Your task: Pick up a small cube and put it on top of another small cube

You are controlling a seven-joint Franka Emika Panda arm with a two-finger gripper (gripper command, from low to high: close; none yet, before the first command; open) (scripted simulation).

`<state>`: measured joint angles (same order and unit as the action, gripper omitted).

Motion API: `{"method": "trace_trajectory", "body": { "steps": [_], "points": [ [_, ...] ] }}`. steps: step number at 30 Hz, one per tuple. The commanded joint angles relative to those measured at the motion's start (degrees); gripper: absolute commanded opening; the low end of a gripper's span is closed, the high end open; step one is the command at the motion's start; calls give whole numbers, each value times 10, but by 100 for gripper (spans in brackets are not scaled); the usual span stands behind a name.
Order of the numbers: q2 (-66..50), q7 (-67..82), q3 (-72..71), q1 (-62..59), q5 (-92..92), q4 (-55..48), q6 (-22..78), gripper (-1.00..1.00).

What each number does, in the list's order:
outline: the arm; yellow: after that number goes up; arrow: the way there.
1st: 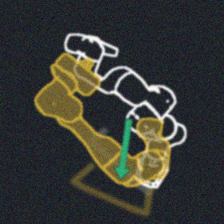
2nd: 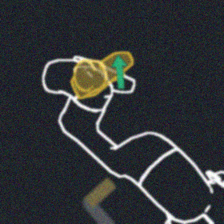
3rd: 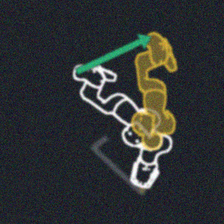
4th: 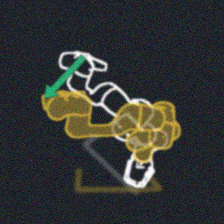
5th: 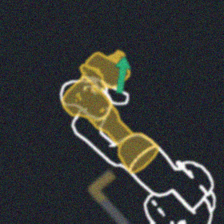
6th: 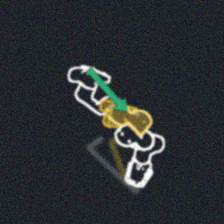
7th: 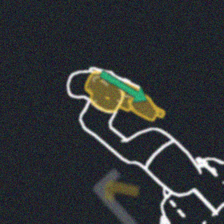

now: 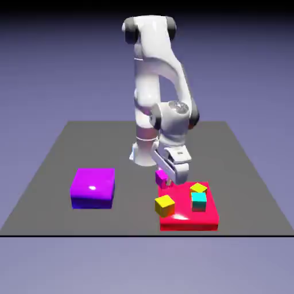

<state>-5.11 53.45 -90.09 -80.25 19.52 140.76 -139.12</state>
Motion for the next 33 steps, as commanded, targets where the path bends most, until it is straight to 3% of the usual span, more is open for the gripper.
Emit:
{"method": "trace_trajectory", "body": {
  "steps": [1,6,33],
  "points": [
    [-14,5,2,2,25,-7,-1,-100],
    [-65,21,8,7,114,-31,0,-100],
    [-625,-158,-27,57,578,-62,394,-100]
  ]
}}
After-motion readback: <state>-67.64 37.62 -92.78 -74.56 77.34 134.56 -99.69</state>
